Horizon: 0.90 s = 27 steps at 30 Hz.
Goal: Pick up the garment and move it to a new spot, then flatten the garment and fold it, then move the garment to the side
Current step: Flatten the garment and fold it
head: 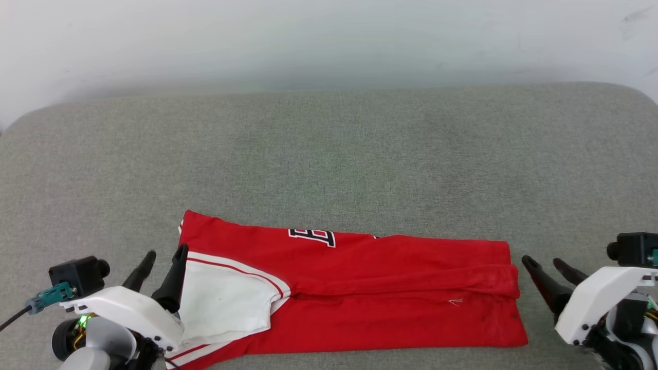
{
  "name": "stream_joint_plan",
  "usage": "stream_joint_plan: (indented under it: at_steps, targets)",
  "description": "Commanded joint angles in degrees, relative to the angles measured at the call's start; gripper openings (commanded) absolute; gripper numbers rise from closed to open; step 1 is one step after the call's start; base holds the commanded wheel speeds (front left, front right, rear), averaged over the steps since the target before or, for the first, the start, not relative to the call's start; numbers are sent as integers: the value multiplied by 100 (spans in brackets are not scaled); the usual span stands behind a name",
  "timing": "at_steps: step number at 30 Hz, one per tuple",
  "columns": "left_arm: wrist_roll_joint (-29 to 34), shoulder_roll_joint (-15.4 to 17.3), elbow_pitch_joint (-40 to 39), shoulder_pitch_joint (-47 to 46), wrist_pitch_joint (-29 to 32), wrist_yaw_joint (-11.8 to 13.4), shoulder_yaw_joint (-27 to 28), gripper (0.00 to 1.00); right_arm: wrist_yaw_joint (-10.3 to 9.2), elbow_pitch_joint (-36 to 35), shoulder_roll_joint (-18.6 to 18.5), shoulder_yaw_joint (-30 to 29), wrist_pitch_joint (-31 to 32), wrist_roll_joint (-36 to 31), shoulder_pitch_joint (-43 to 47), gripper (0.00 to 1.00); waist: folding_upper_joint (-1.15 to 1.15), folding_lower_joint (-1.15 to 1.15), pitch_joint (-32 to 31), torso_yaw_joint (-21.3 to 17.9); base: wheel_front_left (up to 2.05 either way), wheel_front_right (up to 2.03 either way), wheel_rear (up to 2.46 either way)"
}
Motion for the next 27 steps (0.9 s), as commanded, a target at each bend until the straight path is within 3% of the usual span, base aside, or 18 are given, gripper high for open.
stream_joint_plan:
  at_steps: [1, 11, 15, 27]
  targets:
    - [202, -41, -118, -114, -218, 62, -28, 100, -2, -92, -64, -137, 110, -49, 93, 100, 0, 1, -79, -23, 0, 0, 0]
    - [1497, -52, -661, -349, -1280, 627, -215, 100, -2, -562, -323, -542, 1185, -417, 204, 100, 0, 1, 17, 103, 0, 0, 0]
    - [1837, -166, -888, -320, -1471, 773, -295, 100, -2, -583, -183, -634, 1497, -446, 221, 100, 0, 1, 119, 248, 0, 0, 0]
    - [2407, -402, -1471, -169, -1606, 932, -429, 100, -2, 241, 176, -626, 1500, -300, -114, 100, 0, 1, 488, 737, 0, 0, 0]
